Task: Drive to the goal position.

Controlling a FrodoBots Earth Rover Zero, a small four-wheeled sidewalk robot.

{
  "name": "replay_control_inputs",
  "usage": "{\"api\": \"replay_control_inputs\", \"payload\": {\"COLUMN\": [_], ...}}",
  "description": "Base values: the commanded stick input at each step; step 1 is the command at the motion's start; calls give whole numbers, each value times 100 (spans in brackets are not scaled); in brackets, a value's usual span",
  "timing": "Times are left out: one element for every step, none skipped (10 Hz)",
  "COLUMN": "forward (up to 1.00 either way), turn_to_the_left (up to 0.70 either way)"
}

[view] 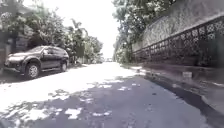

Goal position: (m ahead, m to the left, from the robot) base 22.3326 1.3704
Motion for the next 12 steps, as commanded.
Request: {"api": "replay_control_inputs", "payload": {"forward": [100, 100, 100, 100, 100, 100, 100, 100, 100, 100, 100, 100], "turn_to_the_left": [1, 1, 1, 1, 1, 1, 1, 1, 1, 1, 1, 1]}}
